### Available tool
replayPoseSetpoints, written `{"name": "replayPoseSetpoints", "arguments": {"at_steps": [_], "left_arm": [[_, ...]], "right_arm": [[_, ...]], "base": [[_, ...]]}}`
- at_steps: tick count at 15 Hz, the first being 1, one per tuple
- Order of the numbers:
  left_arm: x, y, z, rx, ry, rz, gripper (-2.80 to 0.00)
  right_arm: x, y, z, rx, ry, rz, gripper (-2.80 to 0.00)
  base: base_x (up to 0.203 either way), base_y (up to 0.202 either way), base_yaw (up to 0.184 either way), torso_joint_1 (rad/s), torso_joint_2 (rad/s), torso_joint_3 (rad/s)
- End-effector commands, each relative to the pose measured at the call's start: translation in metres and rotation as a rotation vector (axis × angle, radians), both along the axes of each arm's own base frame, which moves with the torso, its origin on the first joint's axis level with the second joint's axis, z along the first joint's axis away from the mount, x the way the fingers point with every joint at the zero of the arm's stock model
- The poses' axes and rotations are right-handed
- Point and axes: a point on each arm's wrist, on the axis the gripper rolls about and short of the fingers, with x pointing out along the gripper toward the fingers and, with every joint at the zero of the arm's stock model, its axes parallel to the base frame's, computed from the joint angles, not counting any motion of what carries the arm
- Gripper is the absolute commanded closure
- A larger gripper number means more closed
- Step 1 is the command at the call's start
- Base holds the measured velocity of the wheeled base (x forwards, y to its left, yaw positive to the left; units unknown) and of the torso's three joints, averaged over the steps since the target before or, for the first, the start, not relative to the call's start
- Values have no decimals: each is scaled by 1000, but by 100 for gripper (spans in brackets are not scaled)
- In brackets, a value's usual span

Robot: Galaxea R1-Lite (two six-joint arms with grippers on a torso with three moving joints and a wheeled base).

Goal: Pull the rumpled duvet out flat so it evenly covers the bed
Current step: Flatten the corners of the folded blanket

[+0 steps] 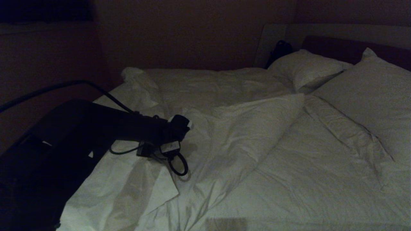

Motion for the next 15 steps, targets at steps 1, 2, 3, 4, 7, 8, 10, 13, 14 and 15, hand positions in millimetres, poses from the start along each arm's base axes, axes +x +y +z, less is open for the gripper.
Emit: {"name": "replayPoseSetpoints", "arguments": {"at_steps": [1, 2, 3, 4, 7, 8, 10, 13, 14, 15], "left_arm": [[-7, 12, 29, -24, -54, 22, 0], [-9, 19, 37, -31, -68, 33, 0], [-11, 27, 48, -40, -88, 46, 0], [-14, 36, 60, -51, -112, 63, 0], [-20, 65, 89, -73, -172, 122, 0], [-23, 77, 98, -78, -191, 146, 0], [-29, 95, 115, -90, -232, 186, 0], [-45, 145, 151, -102, -327, 303, 0], [-49, 155, 158, -106, -346, 321, 0], [-53, 171, 167, -108, -367, 355, 0]], "right_arm": [[0, 0, 0, 0, 1, 0, 0], [0, 0, 0, 0, 0, 1, 0], [0, 0, 0, 0, 1, 0, 0], [0, 0, 0, 0, 1, 0, 0], [0, 0, 0, 0, 1, 0, 0], [0, 0, 0, 0, 1, 0, 0], [0, 0, 0, 0, 1, 0, 0], [0, 0, 0, 0, 1, 0, 0], [0, 0, 0, 0, 0, 0, 0], [0, 0, 0, 0, 1, 0, 0]], "base": [[0, 0, 0, 0, 0, 0], [0, 0, 0, 0, 0, 0], [0, 0, 0, 0, 0, 0], [0, 0, 0, 0, 0, 0], [0, 0, 0, 0, 0, 0], [0, 0, 0, 0, 0, 0], [0, 0, 0, 0, 0, 0], [0, 0, 0, 0, 0, 0], [0, 0, 0, 0, 0, 0], [0, 0, 0, 0, 0, 0]]}}
